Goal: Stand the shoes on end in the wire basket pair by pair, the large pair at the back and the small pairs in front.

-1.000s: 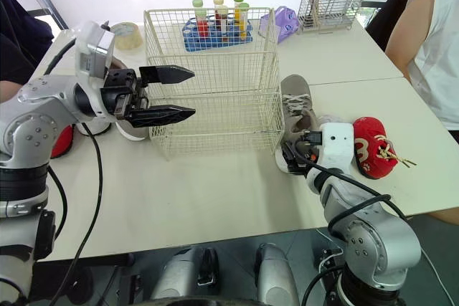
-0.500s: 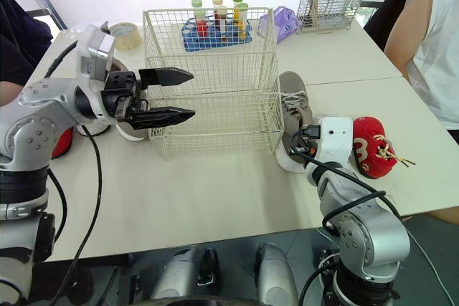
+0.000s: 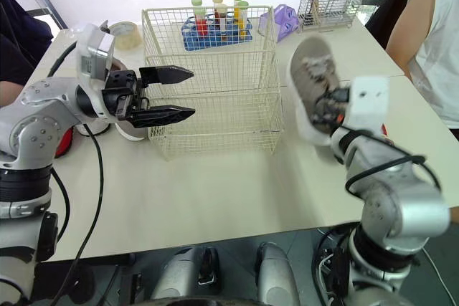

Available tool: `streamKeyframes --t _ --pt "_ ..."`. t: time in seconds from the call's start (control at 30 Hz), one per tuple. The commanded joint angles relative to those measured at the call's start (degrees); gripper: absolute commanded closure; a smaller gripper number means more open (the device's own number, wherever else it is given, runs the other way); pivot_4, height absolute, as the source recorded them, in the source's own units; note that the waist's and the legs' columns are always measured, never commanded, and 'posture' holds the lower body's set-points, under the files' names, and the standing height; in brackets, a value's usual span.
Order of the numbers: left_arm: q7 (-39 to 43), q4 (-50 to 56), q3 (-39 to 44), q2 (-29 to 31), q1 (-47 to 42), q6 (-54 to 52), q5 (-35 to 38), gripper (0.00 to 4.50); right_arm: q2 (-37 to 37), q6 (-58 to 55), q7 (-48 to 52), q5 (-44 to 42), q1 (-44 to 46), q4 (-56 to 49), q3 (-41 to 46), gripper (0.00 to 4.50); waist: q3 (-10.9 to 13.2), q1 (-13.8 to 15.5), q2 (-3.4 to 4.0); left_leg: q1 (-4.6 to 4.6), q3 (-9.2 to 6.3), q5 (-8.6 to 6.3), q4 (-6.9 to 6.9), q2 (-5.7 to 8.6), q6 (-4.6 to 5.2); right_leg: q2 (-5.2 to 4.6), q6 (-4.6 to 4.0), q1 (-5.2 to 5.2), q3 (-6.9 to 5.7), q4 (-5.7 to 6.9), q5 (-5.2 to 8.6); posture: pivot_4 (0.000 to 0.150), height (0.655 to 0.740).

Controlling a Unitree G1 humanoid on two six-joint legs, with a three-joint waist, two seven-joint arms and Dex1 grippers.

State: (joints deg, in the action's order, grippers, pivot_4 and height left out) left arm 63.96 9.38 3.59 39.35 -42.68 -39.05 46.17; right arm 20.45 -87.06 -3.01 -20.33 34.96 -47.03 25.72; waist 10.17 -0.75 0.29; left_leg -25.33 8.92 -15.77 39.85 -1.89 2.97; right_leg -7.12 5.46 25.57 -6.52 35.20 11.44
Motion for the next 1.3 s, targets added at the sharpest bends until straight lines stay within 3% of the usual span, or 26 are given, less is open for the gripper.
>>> streamKeyframes --t 0.03,0.13,0.27,0.4,0.53,0.7,0.97,1.3 --pt "0.95 -0.30 0.29 -0.46 -1.63 1.84 -0.85 0.00 1.62 -1.67 1.32 0.93 6.22 0.17 3.26 4.26 0.00 -0.09 0.00 0.00 0.01 0.00 0.00 0.00 0.00 0.00 0.00 0.00 0.00 0.00 0.00 0.150 0.7400" --pt "1.21 -1.84 0.23 -1.42 -2.57 2.42 -1.30 0.00 6.48 -0.83 4.83 0.15 10.27 3.06 3.86 4.26 0.02 0.06 0.03 0.00 0.04 0.00 0.00 0.01 0.01 0.00 0.01 0.00 0.01 0.00 0.00 0.150 0.7400" --pt "1.86 -6.01 1.31 -2.18 -5.42 2.18 -1.02 0.00 19.95 7.83 15.78 -2.91 13.48 10.56 4.49 4.26 0.07 0.13 0.07 -0.04 0.03 0.00 0.00 0.04 0.03 0.00 0.01 -0.01 0.01 -0.05 -0.01 0.150 0.7400" --pt "3.28 -13.54 3.61 -1.73 -11.27 -0.39 0.81 0.00 35.05 25.58 34.70 -5.32 12.36 19.68 1.90 4.26 0.14 -0.06 0.11 -0.03 0.04 -0.01 -0.02 0.08 0.06 0.01 0.05 -0.01 0.02 -0.10 0.01 0.150 0.7400" --pt "4.16 -21.07 5.42 0.00 -17.96 -4.46 1.87 0.00 41.99 44.23 51.32 -6.10 13.90 28.45 -2.88 4.26 0.14 -0.72 0.06 0.07 0.10 0.00 -0.08 0.07 0.04 0.09 0.09 -0.03 0.06 -0.10 0.02 0.150 0.7400" --pt "5.12 -26.56 7.66 3.82 -22.20 -9.81 2.54 0.00 43.01 60.59 62.77 -5.23 17.25 34.83 -9.22 4.26 0.17 -1.23 0.05 0.12 0.10 0.03 -0.08 0.03 0.00 0.11 0.13 -0.05 0.08 -0.04 0.05 0.150 0.7400" --pt "4.80 -29.48 10.15 9.15 -24.48 -17.74 3.68 0.00 37.40 70.49 69.02 -5.44 25.15 39.65 -17.78 4.26 0.27 -1.13 -0.05 0.05 0.08 0.03 0.01 -0.03 0.00 0.03 0.15 -0.04 0.07 -0.02 0.06 0.150 0.7400" --pt "2.95 -28.80 11.69 13.30 -24.01 -23.15 3.60 0.00 30.72 81.85 74.20 -1.68 26.94 43.54 -23.01 4.26 0.28 -0.17 -0.05 0.04 0.12 0.04 0.05 -0.03 -0.01 0.03 0.15 -0.03 0.05 0.04 0.06 0.150 0.7400"
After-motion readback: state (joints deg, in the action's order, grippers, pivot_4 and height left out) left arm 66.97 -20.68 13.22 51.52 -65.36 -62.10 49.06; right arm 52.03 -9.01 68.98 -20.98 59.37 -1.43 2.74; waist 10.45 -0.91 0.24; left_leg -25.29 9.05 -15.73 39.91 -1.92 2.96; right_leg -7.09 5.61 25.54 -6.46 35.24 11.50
